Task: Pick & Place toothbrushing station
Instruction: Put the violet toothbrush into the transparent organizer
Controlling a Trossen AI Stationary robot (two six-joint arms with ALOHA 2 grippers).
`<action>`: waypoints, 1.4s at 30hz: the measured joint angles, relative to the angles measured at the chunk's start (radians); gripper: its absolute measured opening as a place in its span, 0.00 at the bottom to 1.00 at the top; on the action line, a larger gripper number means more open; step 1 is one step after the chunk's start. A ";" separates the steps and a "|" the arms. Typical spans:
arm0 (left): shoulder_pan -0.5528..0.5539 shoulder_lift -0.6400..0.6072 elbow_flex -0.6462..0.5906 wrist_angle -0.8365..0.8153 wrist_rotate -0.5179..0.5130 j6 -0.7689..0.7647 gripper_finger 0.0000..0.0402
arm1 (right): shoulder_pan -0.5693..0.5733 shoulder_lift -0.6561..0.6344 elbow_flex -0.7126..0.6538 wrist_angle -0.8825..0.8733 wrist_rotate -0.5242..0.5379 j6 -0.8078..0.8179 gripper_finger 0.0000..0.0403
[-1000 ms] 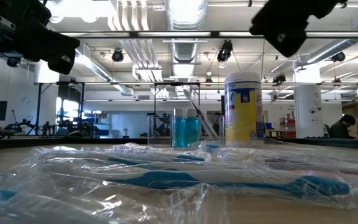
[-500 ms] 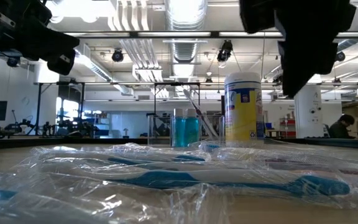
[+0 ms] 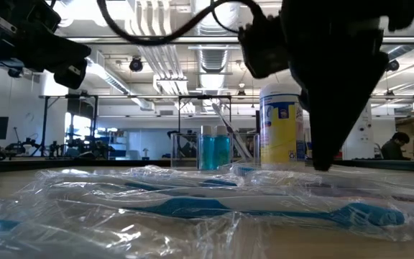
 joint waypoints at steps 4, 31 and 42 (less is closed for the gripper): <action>0.000 0.000 0.000 -0.001 0.011 -0.008 0.02 | -0.002 0.021 -0.012 0.000 -0.004 0.000 0.44; 0.000 0.000 0.000 -0.002 0.019 -0.011 0.04 | -0.011 0.020 -0.021 -0.036 -0.014 -0.102 0.06; 0.000 0.000 0.000 -0.003 0.019 -0.011 0.02 | 0.013 -0.232 -0.022 -0.014 0.265 -0.189 0.05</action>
